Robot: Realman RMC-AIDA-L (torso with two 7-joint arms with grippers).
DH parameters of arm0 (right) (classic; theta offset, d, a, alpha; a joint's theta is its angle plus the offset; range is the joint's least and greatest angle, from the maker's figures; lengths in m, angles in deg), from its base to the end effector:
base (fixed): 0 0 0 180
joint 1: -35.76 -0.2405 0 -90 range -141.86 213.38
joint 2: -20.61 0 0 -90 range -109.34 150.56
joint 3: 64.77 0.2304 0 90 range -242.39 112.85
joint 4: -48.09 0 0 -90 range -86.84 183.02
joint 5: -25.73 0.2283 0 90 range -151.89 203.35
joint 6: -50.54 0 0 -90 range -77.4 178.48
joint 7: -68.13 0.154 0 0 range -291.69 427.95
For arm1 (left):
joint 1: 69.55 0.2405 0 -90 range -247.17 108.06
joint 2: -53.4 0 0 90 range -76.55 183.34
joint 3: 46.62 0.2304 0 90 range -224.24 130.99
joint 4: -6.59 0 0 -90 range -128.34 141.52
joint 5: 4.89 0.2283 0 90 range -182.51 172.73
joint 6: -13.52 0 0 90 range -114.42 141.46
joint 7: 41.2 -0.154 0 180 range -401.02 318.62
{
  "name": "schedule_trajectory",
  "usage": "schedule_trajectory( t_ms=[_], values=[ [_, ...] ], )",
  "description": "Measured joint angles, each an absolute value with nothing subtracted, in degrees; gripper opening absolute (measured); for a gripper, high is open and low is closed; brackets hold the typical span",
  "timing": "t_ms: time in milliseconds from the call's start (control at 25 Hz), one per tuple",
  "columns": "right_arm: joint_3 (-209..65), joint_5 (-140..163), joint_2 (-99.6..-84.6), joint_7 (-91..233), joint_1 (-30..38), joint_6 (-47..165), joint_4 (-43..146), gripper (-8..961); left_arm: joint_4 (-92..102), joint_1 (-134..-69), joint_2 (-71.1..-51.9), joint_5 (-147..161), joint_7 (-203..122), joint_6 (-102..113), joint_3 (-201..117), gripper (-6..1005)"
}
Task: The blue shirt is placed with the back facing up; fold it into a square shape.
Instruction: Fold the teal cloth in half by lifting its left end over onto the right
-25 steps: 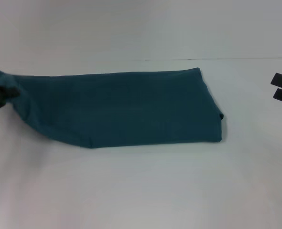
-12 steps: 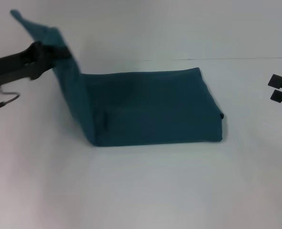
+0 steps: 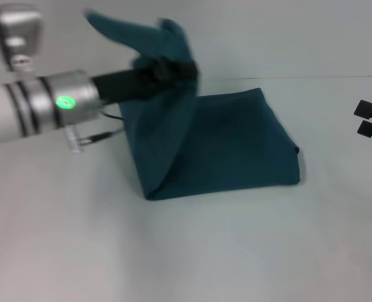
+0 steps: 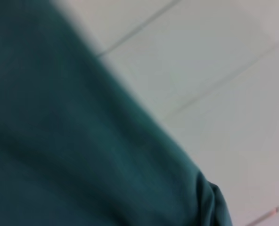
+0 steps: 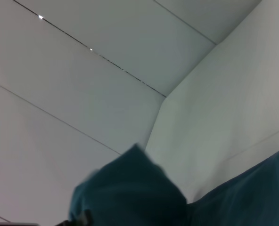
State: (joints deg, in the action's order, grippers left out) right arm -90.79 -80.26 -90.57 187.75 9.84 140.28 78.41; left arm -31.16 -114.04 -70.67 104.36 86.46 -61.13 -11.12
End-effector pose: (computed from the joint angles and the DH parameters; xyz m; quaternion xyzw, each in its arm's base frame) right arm 0.3056 0.3350 0.0837 -0.7043 0.5702 0.4024 0.1302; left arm -0.1568 0.4166 -0.0070 -0.7657 -0.5253 -0.3645 0.0700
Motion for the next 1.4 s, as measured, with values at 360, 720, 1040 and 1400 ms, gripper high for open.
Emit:
schedule_trajectory(
  t_ms=[360, 720, 1040, 1400],
  values=[
    [-90.8, -80.4, -90.65, 187.7, 10.2, 140.1, 78.2, 943, -18.2, -120.1, -71.14, 98.7, 75.4, -47.6, 1.8, 21],
    [-90.8, -80.4, -90.66, 187.7, 10.5, 139.8, 77.8, 944, -13.5, -121.4, -71.32, 88.5, 66.4, -43.3, 11.8, 21],
    [-90.8, -80.4, -90.58, 187.7, 10.5, 139.4, 77.8, 944, -14.4, -122.7, -71.32, 86.8, 69.9, -38.8, 17.2, 96],
    [-90.9, -80.4, -90.26, 187.7, 10.7, 139.3, 77.8, 944, -24.2, -113.5, -70.72, 78.4, 71.8, -47.6, 16.7, 528]
  ],
)
